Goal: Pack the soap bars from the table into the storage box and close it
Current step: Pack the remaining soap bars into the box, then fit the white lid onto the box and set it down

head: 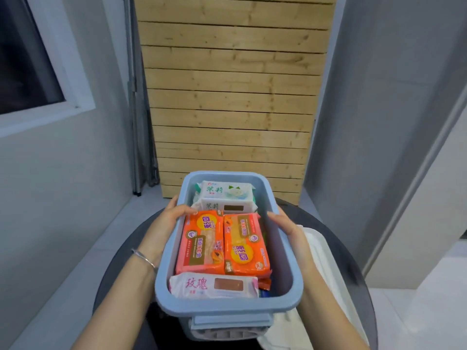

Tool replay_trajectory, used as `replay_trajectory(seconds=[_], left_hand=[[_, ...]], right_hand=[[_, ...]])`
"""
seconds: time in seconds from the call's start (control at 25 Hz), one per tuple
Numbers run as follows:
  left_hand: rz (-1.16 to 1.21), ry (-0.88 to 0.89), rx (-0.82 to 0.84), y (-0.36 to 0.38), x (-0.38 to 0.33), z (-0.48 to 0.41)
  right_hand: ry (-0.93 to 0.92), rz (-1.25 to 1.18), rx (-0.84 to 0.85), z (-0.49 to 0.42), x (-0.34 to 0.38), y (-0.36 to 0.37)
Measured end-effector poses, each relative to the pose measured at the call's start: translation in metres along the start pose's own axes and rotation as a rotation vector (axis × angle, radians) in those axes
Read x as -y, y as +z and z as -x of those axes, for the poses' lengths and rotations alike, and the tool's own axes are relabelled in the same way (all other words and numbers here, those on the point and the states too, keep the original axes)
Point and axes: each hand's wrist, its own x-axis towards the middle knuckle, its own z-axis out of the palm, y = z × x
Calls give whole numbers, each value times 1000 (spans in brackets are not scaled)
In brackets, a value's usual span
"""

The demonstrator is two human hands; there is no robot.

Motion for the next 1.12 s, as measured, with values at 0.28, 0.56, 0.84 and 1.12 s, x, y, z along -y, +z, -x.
replay_trajectory(seconds=[0.28,0.56,0.84,1.12], left_hand=[[75,-59,5,-46,24,-28],[126,13,140,-51,32,-27],[-571,306,136,-24,-9,23],[-421,350,471,111,-4,70]], right_hand=[[14,162,0,-35,-34,23],[10,211,-49,-44,-34,21],[33,332,-95,-13,-11,-8],[27,1033,-250,38,19,-109]])
